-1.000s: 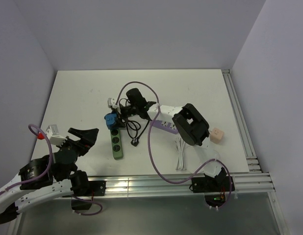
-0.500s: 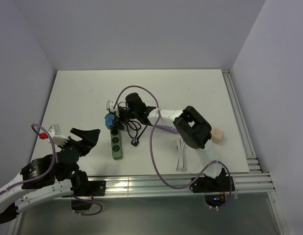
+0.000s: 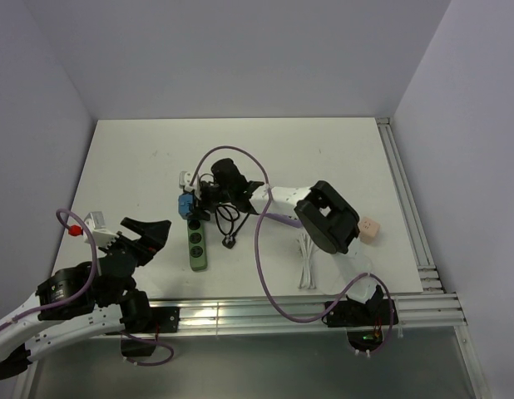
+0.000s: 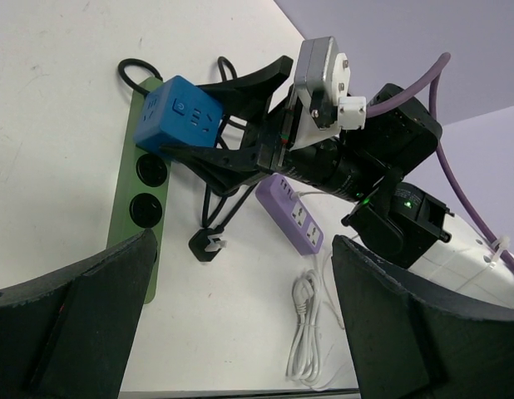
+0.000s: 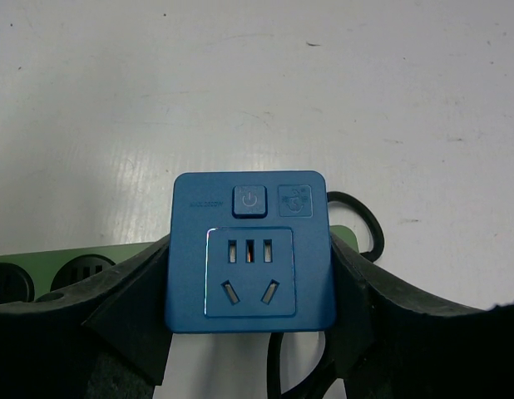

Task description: Insert the plug

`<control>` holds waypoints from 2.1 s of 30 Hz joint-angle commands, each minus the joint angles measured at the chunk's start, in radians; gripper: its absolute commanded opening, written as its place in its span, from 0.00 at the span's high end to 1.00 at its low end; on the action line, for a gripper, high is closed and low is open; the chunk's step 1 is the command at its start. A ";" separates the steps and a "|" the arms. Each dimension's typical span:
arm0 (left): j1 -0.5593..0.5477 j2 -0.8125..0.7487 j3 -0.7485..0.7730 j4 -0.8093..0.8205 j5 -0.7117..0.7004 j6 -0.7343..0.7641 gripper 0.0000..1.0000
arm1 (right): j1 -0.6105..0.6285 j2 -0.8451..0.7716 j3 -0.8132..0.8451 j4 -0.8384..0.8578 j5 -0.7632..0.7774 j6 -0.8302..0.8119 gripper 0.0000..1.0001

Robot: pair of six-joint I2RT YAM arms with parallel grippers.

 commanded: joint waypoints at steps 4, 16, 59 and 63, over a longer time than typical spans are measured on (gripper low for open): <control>0.003 0.011 0.006 -0.001 0.004 -0.003 0.07 | -0.020 0.108 -0.126 -0.362 0.221 0.021 0.16; 0.003 0.009 -0.001 0.000 0.004 -0.003 0.07 | -0.018 0.019 -0.218 -0.248 0.198 0.073 0.01; 0.003 0.041 -0.109 0.101 0.139 -0.005 0.07 | -0.007 -0.363 -0.124 -0.362 0.425 0.342 0.00; 0.003 0.037 -0.108 0.094 0.131 -0.003 0.07 | -0.006 -0.392 -0.152 -0.379 0.468 0.443 0.00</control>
